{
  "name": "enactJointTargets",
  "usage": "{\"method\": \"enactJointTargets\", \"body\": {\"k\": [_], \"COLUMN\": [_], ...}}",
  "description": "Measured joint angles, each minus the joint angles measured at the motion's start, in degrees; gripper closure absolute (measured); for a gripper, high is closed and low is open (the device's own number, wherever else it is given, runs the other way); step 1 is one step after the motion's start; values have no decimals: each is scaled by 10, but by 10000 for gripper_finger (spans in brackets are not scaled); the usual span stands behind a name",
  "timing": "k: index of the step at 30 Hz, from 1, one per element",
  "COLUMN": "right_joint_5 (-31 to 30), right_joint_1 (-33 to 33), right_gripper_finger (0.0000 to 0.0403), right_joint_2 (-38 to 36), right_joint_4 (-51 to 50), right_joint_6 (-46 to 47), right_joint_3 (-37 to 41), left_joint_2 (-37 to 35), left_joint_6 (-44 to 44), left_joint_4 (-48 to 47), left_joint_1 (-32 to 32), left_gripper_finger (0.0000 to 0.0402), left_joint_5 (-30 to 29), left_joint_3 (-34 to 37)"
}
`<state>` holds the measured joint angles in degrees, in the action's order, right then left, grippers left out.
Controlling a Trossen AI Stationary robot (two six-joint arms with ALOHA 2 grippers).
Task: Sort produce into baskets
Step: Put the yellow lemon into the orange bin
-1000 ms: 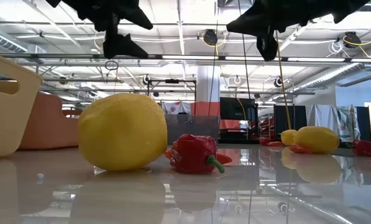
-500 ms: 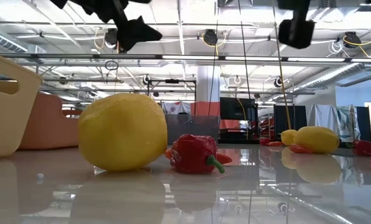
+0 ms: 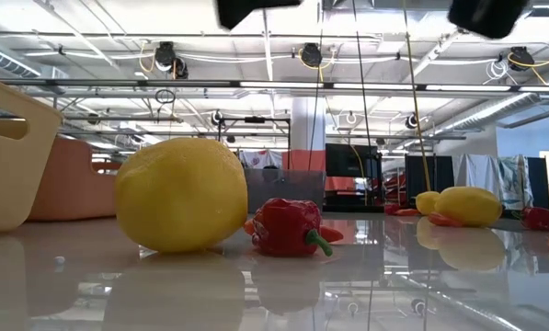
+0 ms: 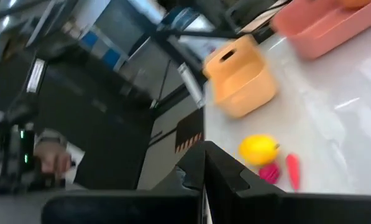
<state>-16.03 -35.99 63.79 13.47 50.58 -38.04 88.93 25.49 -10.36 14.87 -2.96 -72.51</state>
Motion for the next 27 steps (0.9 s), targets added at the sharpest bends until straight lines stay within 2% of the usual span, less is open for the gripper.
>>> {"method": "enactJointTargets", "body": {"k": [6, 10, 14, 17, 20, 25, 27], "right_joint_5": [7, 31, 31, 15, -10, -35, -32], "right_joint_1": [-79, -130, -185, -225, -260, -302, -310], "right_gripper_finger": [403, 403, 403, 403, 403, 403, 403], "right_joint_2": [0, 0, 0, 0, 0, 5, 15], "right_joint_4": [-1, -10, -38, -77, -124, -241, -284], "right_joint_6": [-32, -32, 3, 59, 141, 320, 388], "right_joint_3": [0, 0, 0, 0, 0, 0, 0], "left_joint_2": [110, 176, 242, 288, 329, 389, 409], "left_joint_6": [-4, -4, -7, -39, -112, -229, -246], "left_joint_4": [-102, -110, -113, -109, -106, -69, -50], "left_joint_1": [39, 63, 76, 78, 74, 50, 38], "left_gripper_finger": [52, 52, 52, 52, 52, 52, 52], "left_joint_5": [-53, -101, -113, -113, -114, -111, -84], "left_joint_3": [-166, -253, -328, -378, -412, -428, -428]}}
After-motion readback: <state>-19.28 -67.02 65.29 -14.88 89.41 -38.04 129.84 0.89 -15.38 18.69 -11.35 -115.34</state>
